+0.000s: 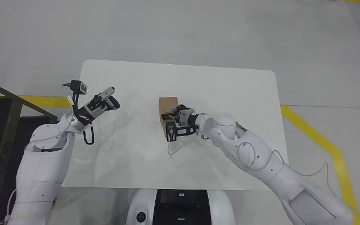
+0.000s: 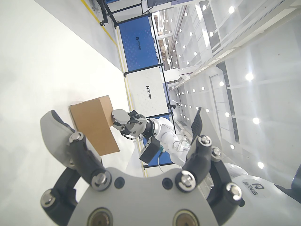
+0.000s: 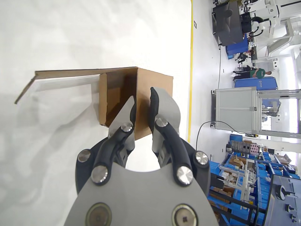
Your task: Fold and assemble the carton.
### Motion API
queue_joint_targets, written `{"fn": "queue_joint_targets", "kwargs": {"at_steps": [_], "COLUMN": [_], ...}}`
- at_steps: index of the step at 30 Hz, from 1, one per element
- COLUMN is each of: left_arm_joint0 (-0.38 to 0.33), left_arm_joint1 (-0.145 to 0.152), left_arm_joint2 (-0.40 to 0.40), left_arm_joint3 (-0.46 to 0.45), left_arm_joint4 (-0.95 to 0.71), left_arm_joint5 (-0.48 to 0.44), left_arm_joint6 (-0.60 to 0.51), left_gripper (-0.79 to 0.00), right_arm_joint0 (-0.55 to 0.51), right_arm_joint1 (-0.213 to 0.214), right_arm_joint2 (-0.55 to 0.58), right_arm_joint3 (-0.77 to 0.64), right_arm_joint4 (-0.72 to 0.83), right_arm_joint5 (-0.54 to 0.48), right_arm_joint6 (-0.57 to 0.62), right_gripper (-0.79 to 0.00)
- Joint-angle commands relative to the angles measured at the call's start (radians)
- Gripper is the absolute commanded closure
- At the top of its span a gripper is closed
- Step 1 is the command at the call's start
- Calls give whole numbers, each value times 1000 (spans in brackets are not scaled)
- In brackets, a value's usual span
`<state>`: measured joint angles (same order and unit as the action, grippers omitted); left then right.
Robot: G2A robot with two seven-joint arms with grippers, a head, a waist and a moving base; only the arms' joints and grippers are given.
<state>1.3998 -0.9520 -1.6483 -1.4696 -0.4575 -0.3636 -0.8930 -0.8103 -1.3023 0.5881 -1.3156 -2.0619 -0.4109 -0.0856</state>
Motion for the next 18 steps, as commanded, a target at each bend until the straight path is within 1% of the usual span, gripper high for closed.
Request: {"fn": "queue_joint_targets", "kwargs": {"at_steps": [1,4,7,11,13,14,16,18], "left_arm_joint0": [0,0,0,0,0,0,0,0], "left_arm_joint1": [0,0,0,0,0,0,0,0], "left_arm_joint2": [0,0,0,0,0,0,0,0], "left_arm_joint3": [0,0,0,0,0,0,0,0], "left_arm_joint4": [0,0,0,0,0,0,0,0], "left_arm_joint5": [0,0,0,0,0,0,0,0], "left_arm_joint6": [0,0,0,0,0,0,0,0], "left_gripper": [-785,-785,-785,-785,-785,-785,-785,-785], "right_arm_joint0": [1,-6,-19,-42,-47,-54,-55,-53], "right_arm_joint1": [0,5,15,30,35,36,37,35], "right_arm_joint2": [14,46,89,154,179,193,209,224], "right_arm_joint3": [-21,-68,-122,-182,-207,-207,-221,-224], "right_arm_joint4": [13,36,72,164,201,254,307,370], "right_arm_joint5": [-15,-53,-113,-242,-309,-352,-409,-437], "right_arm_joint6": [11,36,65,114,163,176,237,300], "right_gripper": [0,0,0,0,0,0,0,0]}}
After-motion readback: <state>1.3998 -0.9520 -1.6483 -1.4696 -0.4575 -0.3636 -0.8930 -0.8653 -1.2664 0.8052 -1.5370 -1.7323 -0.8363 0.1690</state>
